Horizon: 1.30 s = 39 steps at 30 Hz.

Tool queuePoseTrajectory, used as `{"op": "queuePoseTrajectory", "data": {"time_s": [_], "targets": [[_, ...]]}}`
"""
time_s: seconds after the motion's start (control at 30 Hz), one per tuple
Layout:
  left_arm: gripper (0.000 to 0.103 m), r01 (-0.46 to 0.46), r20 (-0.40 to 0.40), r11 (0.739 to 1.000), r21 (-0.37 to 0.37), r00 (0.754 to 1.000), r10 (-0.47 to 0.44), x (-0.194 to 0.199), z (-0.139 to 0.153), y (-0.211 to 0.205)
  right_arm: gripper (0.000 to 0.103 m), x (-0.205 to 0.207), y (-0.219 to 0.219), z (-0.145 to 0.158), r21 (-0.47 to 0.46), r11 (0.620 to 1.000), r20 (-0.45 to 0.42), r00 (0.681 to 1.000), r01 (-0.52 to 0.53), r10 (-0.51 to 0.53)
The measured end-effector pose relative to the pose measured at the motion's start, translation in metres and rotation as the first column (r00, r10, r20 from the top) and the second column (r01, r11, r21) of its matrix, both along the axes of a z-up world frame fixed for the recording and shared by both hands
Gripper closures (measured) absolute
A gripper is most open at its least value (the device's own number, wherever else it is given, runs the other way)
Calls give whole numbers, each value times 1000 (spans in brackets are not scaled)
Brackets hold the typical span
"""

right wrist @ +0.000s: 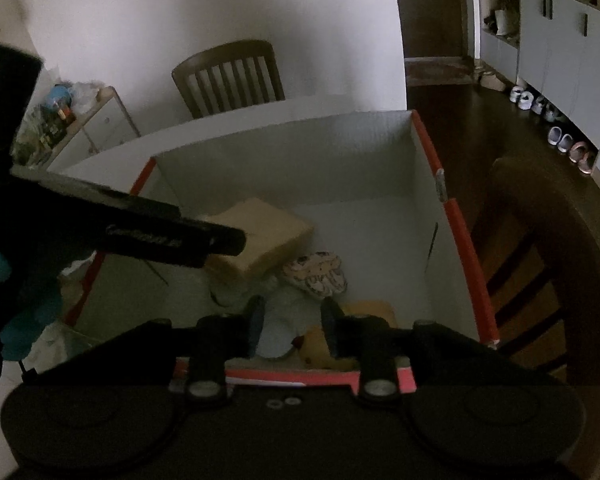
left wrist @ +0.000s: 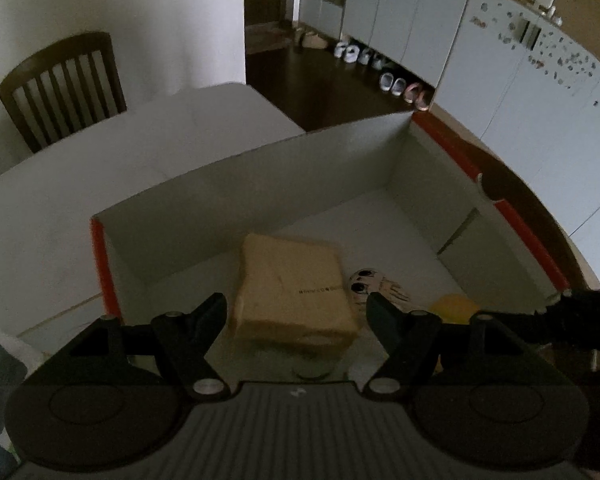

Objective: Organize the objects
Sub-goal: 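Open both grippers to drop the sponge block and roll into the box, then move both grippers back over the remaining items on the table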

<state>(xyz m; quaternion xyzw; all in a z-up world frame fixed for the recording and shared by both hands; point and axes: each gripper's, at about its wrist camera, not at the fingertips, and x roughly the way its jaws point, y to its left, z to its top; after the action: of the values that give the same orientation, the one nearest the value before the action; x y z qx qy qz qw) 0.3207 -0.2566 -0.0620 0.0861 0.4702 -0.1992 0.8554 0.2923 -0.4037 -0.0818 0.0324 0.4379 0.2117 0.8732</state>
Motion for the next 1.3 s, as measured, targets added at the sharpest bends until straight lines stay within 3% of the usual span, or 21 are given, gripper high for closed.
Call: {"op": "queuePoseTrajectory", "data": {"time_s": [0.17, 0.4, 0.57, 0.73, 0.8, 0.93, 1.03, 1.3], "targets": [[27, 21, 50, 999, -30, 999, -20, -20, 20, 15, 58, -6, -1, 12, 7, 1000, 30, 1000, 1, -2], [27, 27, 103, 997, -78, 995, -19, -44, 44, 42, 54, -17, 8, 29, 2, 1000, 67, 998, -10, 10], [27, 22, 127, 995, -99, 992, -10, -59, 55, 66, 43, -28, 20, 39, 4, 1000, 95, 995, -12, 12], [27, 12, 160, 994, -111, 987, 6, -75, 64, 94, 42, -41, 36, 46, -18, 1000, 119, 993, -13, 15], [19, 9, 168, 993, -119, 986, 11, -81, 67, 106, 42, -46, 43, 49, -25, 1000, 125, 992, -11, 14], [19, -8, 172, 990, -141, 985, 32, -91, 70, 130, 39, -56, 57, 53, -31, 1000, 137, 990, -4, 8], [19, -10, 175, 989, -146, 984, 36, -99, 70, 148, 22, -63, 67, 54, -33, 999, 144, 990, 3, 2], [19, -21, 180, 991, -131, 983, 44, -121, 64, 193, 13, -81, 100, 52, -38, 999, 132, 991, 7, -2]]}}
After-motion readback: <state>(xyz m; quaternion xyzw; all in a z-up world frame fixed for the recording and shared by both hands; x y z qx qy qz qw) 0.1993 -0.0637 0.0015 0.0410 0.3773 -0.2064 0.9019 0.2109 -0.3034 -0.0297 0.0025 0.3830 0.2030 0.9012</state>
